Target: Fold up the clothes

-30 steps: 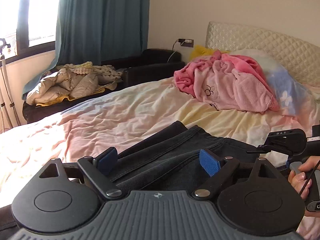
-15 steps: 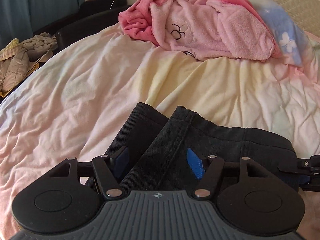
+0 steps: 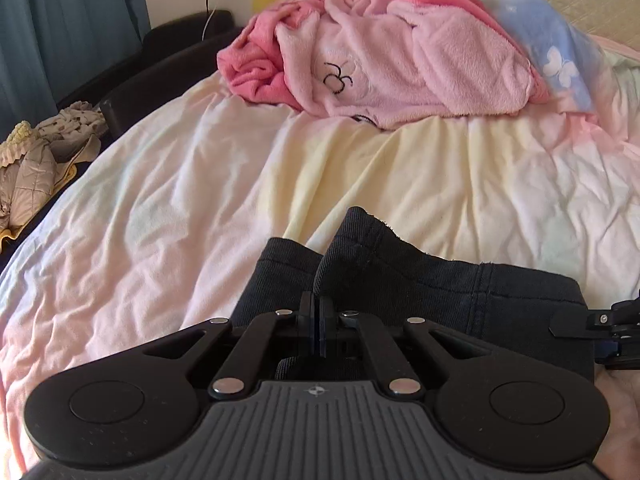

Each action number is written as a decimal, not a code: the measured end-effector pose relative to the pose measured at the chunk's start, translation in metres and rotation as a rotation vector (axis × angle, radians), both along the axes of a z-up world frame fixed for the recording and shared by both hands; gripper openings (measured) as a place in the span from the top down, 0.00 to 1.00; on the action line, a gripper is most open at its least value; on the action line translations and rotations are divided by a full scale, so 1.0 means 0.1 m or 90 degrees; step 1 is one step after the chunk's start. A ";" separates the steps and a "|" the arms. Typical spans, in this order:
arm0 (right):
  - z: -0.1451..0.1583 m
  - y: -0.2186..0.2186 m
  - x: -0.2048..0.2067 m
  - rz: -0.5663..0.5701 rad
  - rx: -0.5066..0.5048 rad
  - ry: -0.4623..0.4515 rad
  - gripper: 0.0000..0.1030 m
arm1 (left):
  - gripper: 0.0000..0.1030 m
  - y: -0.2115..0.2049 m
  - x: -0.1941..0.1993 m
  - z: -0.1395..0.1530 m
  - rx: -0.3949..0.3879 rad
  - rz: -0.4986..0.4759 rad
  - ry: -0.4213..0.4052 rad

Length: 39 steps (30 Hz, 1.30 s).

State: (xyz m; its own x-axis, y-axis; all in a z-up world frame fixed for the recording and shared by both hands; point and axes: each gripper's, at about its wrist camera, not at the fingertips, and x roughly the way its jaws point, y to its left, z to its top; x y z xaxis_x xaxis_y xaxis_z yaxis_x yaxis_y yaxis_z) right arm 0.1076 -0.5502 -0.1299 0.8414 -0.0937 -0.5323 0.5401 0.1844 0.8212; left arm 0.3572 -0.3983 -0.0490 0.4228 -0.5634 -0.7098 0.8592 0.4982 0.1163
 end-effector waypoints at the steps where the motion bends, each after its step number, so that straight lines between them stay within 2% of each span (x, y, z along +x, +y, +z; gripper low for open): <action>1: 0.00 0.00 0.00 0.000 0.000 0.000 0.53 | 0.98 0.02 0.02 0.06 -0.008 0.006 -0.008; 6: 0.07 0.00 -0.01 -0.004 -0.015 -0.008 0.52 | 0.97 0.04 0.15 0.18 -0.019 0.068 -0.049; 9: 0.10 0.01 0.01 0.001 -0.032 -0.007 0.49 | 0.97 -0.01 0.25 -0.01 -0.002 0.106 -0.047; 12: 0.10 0.03 0.08 0.022 -0.063 -0.017 0.49 | 0.96 -0.08 0.25 -0.29 0.041 0.105 -0.055; 15: 0.06 0.03 0.17 0.057 -0.067 -0.017 0.47 | 0.92 -0.10 0.15 -0.35 0.059 0.097 -0.069; 16: 0.04 0.03 0.20 0.071 -0.061 -0.019 0.47 | 0.84 -0.08 0.13 -0.32 0.058 0.105 -0.068; 17: 0.03 0.04 0.23 0.086 -0.063 -0.022 0.47 | 0.65 -0.05 0.11 -0.27 0.055 0.116 -0.065; 18: 0.04 0.06 0.25 0.096 -0.072 -0.021 0.47 | 0.53 0.01 0.08 -0.20 0.044 0.134 -0.061; 19: 0.05 0.07 0.27 0.103 -0.076 -0.020 0.46 | 0.31 0.11 0.00 -0.09 0.025 0.143 -0.070; 20: 0.05 0.08 0.30 0.114 -0.074 -0.019 0.43 | 0.24 0.21 -0.08 0.01 0.003 0.149 -0.085; 22: 0.05 0.11 0.35 0.141 -0.075 -0.012 0.42 | 0.23 0.47 -0.27 0.22 -0.039 0.170 -0.099; 24: 0.05 0.15 0.35 0.146 -0.077 -0.009 0.42 | 0.22 0.78 -0.46 0.38 -0.070 0.207 -0.086; 26: 0.03 0.18 0.39 0.178 -0.052 -0.018 0.38 | 0.21 1.14 -0.71 0.46 -0.097 0.238 -0.073; 29: 0.04 0.31 0.49 0.265 -0.012 -0.040 0.34 | 0.20 1.66 -1.03 0.45 -0.118 0.277 -0.054; 31: 0.09 0.46 0.54 0.310 -0.019 -0.045 0.31 | 0.19 2.01 -1.21 0.42 -0.126 0.308 -0.042; 34: 0.14 0.58 0.61 0.299 -0.091 -0.013 0.31 | 0.19 2.54 -1.46 0.34 -0.145 0.370 -0.030; 37: -0.05 0.46 0.66 0.234 -0.074 -0.036 0.32 | 0.19 2.94 -1.68 0.25 -0.165 0.439 -0.012; 39: -0.17 0.35 0.69 0.194 -0.056 -0.081 0.32 | 0.19 3.17 -1.85 0.17 -0.174 0.471 -0.015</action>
